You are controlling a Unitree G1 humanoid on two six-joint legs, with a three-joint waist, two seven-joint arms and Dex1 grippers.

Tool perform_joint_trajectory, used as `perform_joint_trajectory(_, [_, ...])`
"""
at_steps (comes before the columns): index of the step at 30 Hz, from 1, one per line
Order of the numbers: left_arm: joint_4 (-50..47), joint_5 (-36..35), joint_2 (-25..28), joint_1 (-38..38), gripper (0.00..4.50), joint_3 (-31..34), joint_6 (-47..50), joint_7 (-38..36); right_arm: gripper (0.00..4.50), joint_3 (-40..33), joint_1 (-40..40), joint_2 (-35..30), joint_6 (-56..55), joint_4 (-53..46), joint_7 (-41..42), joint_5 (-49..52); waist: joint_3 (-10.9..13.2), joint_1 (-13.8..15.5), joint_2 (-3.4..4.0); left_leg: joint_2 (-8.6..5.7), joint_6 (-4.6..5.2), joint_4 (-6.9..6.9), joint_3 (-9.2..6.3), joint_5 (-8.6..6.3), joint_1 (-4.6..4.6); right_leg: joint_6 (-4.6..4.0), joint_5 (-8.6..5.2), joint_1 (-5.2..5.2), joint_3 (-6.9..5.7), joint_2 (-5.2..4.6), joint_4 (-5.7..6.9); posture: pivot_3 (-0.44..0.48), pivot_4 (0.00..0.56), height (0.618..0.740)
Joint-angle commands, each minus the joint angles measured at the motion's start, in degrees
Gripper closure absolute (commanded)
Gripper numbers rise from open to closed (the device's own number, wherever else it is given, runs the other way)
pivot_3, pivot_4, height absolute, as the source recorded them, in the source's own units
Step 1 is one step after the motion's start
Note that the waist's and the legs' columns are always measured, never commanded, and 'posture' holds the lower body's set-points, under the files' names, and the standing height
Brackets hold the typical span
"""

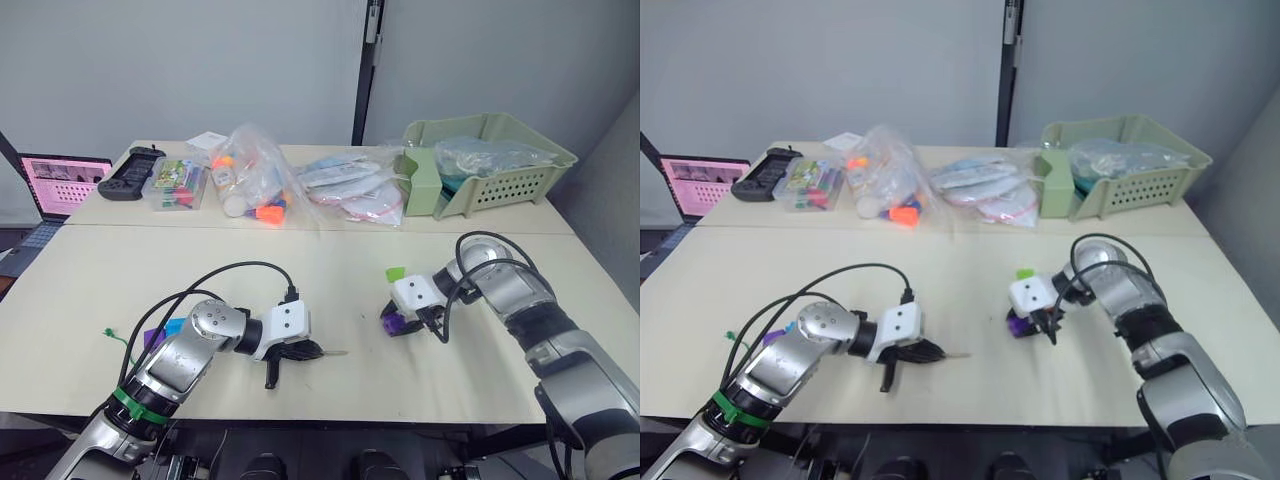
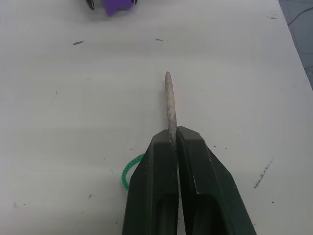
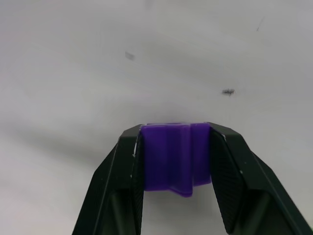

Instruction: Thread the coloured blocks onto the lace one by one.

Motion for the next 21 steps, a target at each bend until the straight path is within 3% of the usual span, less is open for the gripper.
perform_joint_trajectory(1, [-1.7, -0.7, 0.4, -0.6, 4.5, 1.2, -0.2, 0.1, 3.15, -3.7, 6.8, -3.8, 17.4, -19.5, -0.6, 5.1, 0.0, 0.4, 0.02, 0.0, 0.0, 0.01, -0.07, 0.0, 0.0, 0.0, 0.0, 0.0, -0.03, -0.01, 0.05, 0.0, 0.15, 0.74])
perform_joint_trajectory(4, [-2.2, 0.1, 0.5, -1.7, 4.5, 0.9, 0.4, 0.6, 3.15, -5.4, 13.2, -4.0, 36.0, -36.9, -7.1, 6.9, 0.0, 0.9, 0.04, -0.02, 0.0, 0.01, -0.08, 0.0, -0.06, 0.0, 0.0, -0.04, -0.03, -0.05, 0.02, 0.0, 0.15, 0.74])
perform_joint_trajectory(8, [-4.2, -0.4, 0.0, -3.7, 4.5, 0.6, 3.6, 1.1, 3.15, -4.2, 17.0, -2.5, 49.2, -46.6, -16.0, 4.2, 0.0, 1.1, 0.03, 0.02, -0.03, 0.13, -0.01, 0.02, -0.04, 0.01, -0.01, -0.03, -0.03, 0.06, -0.02, 0.0, 0.15, 0.74])
perform_joint_trajectory(19, [-6.2, -0.1, 2.0, -4.1, 4.5, -0.7, 5.5, -0.5, 3.15, 2.3, 20.1, -1.0, 51.4, -43.7, -26.4, -0.8, 0.0, 1.0, -0.06, 0.07, -0.03, 0.32, 0.06, 0.02, 0.04, 0.05, -0.03, 0.13, -0.04, 0.14, -0.04, 0.0, 0.15, 0.74])
perform_joint_trajectory(21, [-6.1, 0.0, 2.3, -4.2, 4.5, -0.8, 5.4, -0.6, 2.11, 1.4, 20.8, -1.0, 50.5, -44.3, -26.8, 0.1, -0.1, 1.0, -0.09, 0.09, -0.03, 0.33, 0.06, 0.02, 0.09, 0.08, -0.05, 0.17, -0.04, 0.16, -0.04, 0.0, 0.15, 0.74])
